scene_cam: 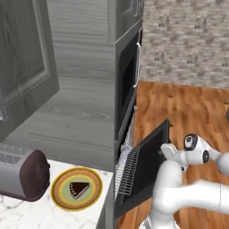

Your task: Take the baked cake out of the oven and place it on the plate for cooling. Then close the oven door.

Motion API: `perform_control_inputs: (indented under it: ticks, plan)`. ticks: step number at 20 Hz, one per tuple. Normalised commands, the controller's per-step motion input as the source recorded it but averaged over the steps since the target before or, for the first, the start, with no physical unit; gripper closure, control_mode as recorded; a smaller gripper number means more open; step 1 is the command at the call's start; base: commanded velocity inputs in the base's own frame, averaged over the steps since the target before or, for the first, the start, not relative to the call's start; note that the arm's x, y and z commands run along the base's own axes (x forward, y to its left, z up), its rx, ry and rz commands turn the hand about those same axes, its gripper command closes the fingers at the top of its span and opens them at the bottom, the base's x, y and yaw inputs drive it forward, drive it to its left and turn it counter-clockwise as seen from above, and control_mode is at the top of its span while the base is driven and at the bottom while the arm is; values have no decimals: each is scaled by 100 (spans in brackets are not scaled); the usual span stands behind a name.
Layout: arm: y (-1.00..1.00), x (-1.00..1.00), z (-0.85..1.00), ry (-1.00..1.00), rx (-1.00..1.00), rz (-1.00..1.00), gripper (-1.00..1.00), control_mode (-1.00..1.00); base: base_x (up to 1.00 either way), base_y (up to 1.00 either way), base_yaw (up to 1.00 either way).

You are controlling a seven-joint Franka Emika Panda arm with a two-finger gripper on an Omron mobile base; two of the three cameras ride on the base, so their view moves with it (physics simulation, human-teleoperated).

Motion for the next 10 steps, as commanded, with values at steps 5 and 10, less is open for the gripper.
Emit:
perform_control_inputs:
  ticks: [5, 10]
  plan:
    - [73, 97, 24, 62, 63, 55, -100, -100, 0, 0, 0]
    - [77, 98, 35, 65, 58, 54, -100, -100, 0, 0, 0]
